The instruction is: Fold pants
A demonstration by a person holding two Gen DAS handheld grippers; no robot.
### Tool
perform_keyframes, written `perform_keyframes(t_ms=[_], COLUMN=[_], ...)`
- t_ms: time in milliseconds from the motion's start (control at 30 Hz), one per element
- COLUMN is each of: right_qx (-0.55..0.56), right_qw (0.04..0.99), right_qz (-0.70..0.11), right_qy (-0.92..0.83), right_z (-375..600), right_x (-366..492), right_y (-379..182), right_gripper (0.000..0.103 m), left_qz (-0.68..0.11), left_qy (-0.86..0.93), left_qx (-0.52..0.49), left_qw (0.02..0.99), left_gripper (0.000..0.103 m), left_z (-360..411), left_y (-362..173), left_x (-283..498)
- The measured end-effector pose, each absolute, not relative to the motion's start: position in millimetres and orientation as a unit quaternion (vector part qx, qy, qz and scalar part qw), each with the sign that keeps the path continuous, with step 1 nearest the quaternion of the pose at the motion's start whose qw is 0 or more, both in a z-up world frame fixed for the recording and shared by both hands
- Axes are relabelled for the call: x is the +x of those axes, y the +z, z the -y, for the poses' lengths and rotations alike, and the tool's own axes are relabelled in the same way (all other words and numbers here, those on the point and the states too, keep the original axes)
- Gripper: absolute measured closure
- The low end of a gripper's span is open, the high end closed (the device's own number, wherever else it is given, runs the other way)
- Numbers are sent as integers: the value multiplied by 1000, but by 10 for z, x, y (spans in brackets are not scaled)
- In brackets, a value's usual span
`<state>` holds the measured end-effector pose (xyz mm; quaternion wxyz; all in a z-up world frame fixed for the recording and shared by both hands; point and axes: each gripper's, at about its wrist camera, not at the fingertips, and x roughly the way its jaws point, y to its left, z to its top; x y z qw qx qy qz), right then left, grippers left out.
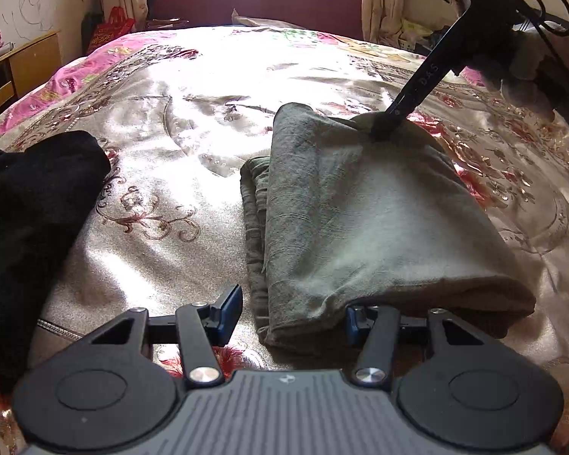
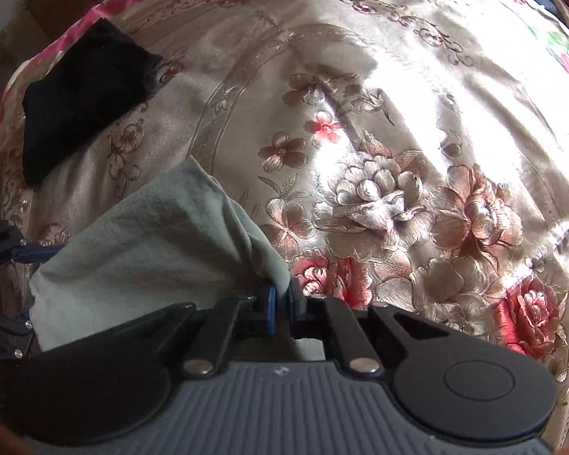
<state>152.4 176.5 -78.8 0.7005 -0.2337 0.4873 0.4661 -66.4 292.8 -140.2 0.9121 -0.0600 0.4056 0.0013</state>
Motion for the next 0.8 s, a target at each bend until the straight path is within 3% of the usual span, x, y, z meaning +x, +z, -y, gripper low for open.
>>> perform_keyframes(t_ms=[133,333,467,667,800], right_qx=[-276,-194,-134,-71,-95], right_qw=[713,776,802,787,774], right_qz=[-471,-414,-391,-441,-455], right_qy=[441,435,431,426,430], right_z=[-1892,-1569,-1270,-1199,-1241], right_x=[1423,1223,1068,904,764], right_y=[-1040,-612,-370,-769,-1105], right_gripper=[81,80,79,79,79], left_qz=[-418,-441,-409,-343,-377], left_qy=[2,18,37,27,34], left_qx=[-51,3,-13,-10,8], left_qw=[907,898,912,939,925], left_gripper=[37,37,37,37,36], left_z=[-2889,-2958,-3047,-2825,-2832], left_y=[-1385,-1094,-789,-711,-761], left_x=[-706,-934,-861,-392,-514])
